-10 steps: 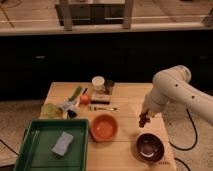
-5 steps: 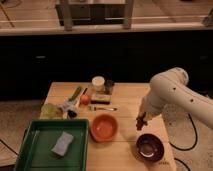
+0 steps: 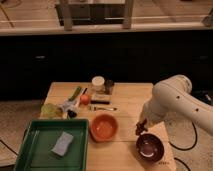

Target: Place grapes in red bowl

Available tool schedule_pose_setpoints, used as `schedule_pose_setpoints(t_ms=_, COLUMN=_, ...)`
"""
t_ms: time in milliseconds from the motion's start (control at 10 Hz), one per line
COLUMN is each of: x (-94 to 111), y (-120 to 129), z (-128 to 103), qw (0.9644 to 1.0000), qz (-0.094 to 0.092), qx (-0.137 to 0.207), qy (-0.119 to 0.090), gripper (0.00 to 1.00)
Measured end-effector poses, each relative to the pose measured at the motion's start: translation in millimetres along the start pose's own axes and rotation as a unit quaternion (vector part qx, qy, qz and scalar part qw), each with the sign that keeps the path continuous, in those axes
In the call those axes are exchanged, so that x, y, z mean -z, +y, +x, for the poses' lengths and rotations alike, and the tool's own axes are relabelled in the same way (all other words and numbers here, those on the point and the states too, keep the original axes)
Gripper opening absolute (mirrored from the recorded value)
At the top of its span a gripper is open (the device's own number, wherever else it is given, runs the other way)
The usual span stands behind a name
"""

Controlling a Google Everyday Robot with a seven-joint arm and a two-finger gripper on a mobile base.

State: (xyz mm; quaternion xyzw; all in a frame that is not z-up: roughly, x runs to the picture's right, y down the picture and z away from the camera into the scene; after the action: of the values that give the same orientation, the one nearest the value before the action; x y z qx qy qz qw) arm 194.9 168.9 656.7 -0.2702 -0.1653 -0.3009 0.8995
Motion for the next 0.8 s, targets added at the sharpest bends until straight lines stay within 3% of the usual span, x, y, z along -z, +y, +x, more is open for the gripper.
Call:
schedule_pose_setpoints(t_ms=500, x=-5, y=-2, z=-10, qw=0.9997, qz=-0.003, qx=0.024, qy=-0.007, gripper=0.04)
schedule_pose_setpoints(t_ms=800, x=-11, y=10, z=-14, qw=0.999, qz=-0.003, qx=0.041, qy=-0.014, gripper=0.04)
